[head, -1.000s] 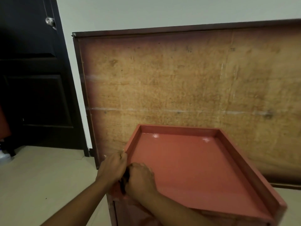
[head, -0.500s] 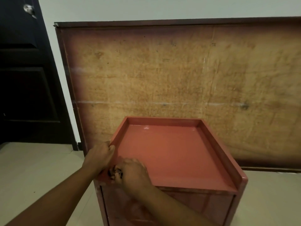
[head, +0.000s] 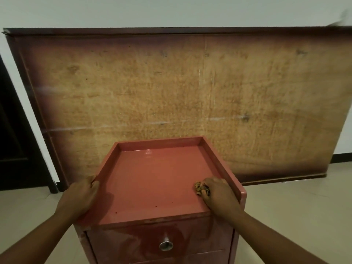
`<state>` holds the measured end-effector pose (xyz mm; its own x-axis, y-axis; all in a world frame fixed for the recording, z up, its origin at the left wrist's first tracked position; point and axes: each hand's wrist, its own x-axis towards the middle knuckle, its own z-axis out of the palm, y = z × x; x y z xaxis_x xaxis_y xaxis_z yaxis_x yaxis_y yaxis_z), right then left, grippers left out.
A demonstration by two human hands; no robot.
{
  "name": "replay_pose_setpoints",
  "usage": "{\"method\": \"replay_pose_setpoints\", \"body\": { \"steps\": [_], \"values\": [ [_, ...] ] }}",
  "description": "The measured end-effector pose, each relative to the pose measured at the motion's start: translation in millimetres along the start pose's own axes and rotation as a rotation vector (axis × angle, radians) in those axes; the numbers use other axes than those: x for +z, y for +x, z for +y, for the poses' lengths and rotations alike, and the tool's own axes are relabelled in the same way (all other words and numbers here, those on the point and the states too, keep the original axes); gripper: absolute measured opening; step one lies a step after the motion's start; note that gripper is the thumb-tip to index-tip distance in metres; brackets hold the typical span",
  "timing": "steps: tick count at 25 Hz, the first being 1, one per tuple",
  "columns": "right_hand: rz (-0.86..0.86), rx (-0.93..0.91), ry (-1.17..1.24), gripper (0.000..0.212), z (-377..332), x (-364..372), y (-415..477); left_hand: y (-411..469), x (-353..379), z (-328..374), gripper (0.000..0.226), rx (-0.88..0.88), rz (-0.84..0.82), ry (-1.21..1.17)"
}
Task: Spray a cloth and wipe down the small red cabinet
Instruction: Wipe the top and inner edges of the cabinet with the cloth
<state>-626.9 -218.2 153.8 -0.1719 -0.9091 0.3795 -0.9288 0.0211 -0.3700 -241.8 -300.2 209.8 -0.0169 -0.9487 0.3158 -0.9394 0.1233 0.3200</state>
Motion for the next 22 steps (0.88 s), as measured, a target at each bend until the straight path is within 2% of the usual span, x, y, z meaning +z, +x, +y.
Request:
{"method": "replay_pose_setpoints", "body": {
  "steps": [9, 14, 16, 22],
  "values": [
    [0.012, 0.038, -0.051, 0.019, -5, 12, 10, 0, 3, 0, 0.043, -0.008, 0.063, -0.093],
    [0.053, 0.108, -0.054, 0.019, -19, 8, 5, 0, 3, 0, 0.055, -0.075, 0.093, -0.202],
    [0.046, 0.095, -0.027, 0.022, -47, 14, -4, 2, 5, -2, 0.058, -0.104, 0.111, -0.225],
    [-0.003, -0.115, 0.048, 0.037, -178, 65, -25, 0, 4, 2, 0.056, -0.130, 0.141, -0.233]
  ]
}}
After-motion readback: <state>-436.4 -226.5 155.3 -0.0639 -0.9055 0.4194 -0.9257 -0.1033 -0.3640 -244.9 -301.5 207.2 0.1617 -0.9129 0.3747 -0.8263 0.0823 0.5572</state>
